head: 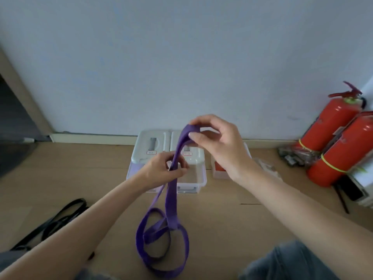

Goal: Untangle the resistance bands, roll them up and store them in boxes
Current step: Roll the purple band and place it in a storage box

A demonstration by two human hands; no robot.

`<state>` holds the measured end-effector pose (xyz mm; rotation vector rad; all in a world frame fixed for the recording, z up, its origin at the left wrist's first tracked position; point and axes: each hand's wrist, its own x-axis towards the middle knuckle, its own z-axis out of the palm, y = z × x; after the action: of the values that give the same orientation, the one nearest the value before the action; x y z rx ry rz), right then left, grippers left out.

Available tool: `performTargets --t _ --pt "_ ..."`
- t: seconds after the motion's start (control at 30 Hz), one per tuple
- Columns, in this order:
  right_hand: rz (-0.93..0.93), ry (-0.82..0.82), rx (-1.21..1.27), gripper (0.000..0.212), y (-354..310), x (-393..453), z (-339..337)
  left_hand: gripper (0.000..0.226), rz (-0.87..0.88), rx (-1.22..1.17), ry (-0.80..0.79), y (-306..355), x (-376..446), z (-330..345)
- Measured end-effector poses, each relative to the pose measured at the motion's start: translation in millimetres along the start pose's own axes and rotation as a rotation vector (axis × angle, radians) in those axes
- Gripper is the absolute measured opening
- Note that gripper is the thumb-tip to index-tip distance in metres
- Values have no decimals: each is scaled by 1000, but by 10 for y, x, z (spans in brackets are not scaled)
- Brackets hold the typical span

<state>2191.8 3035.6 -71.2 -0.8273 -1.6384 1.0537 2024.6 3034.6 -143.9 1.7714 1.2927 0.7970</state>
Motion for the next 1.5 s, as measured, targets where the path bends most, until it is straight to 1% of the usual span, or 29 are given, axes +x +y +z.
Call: performTargets --t 0.07,0.13,0.17,0.2,0.27,0.3,0.33,0.37,0.4,0.43,0.5,0.53,0.63,0.67,0.73,0.83,0.87,0.93,1.0,1.07,1.1,1.17,1.2,1.23,1.3,1.33,1.4,1.43,1.5 --pt "9 141 292 17 -77 10 -141 9 -47 17 -44 40 -79 -80" --pt "108 186 324 21 -40 44 -274 18 -101 -44 -2 92 -94 -154" --pt "213 153 186 25 28 68 -341 20 -119 -119 69 127 -65 -204" --pt "348 64 -94 30 113 85 -405 19 -128 -172 157 159 -16 -266" --pt "565 -154 -664 58 252 63 -501 15 -117 -81 248 218 99 -362" --pt "562 -227 -772 79 303 43 -504 15 -106 40 209 233 144 -357" --pt "512 -288 -755 96 330 15 -458 14 -98 172 129 242 167 -304" --pt "450 -363 -702 105 344 -22 -369 17 -83 277 46 237 179 -216" --pt "414 -447 -675 100 357 -57 -253 22 -64 326 -17 230 183 -113" --pt "374 -508 -687 80 407 -86 -155 27 -52 321 -60 222 183 -20" --pt "302 -483 -743 27 468 -123 -42 29 -30 298 -93 183 205 76" --pt "285 -431 -733 17 457 -120 -40 27 -27 302 -98 152 209 87" --pt "298 -342 -548 12 335 -87 -91 23 -44 283 -107 -20 106 143" --pt "304 -322 -415 18 276 -96 -102 19 -50 258 -125 -96 49 195" --pt "288 -254 -17 27 160 -107 -133 9 -73 137 -199 -240 -52 289" --pt "221 -100 336 23 120 -85 -272 12 -163 72 -188 -346 -113 248" --pt "224 -59 366 17 115 -78 -317 13 -178 119 -167 -354 -101 206" --pt "259 -24 194 4 149 -66 -390 13 -168 182 -77 -266 -58 89" --pt "354 -73 -174 20 250 -41 -480 16 -168 2 140 -71 -6 -139" --pt "482 -186 -522 42 319 -59 -551 15 -76 -234 335 165 0 -386" --pt "523 -231 -604 62 334 -87 -557 11 -26 -238 331 257 -18 -462" --pt "476 -298 -567 104 317 -132 -473 13 18 4 159 376 -78 -426" --pt "426 -353 -528 108 306 -146 -395 17 26 126 68 409 -104 -333" --pt "393 -422 -496 98 308 -159 -303 20 31 197 11 430 -117 -228" --pt "333 -511 -525 52 371 -179 -144 24 46 220 -29 436 -105 -85" --pt "293 -489 -581 32 387 -193 -75 24 56 239 -36 409 -84 -61" --pt "231 -376 -653 20 391 -193 -6 22 64 303 -28 277 -51 -59" --pt "237 -318 -605 16 381 -189 11 21 55 329 -21 192 -50 -48" --pt "303 -271 -281 8 280 -199 24 26 22 354 -22 3 -70 52"
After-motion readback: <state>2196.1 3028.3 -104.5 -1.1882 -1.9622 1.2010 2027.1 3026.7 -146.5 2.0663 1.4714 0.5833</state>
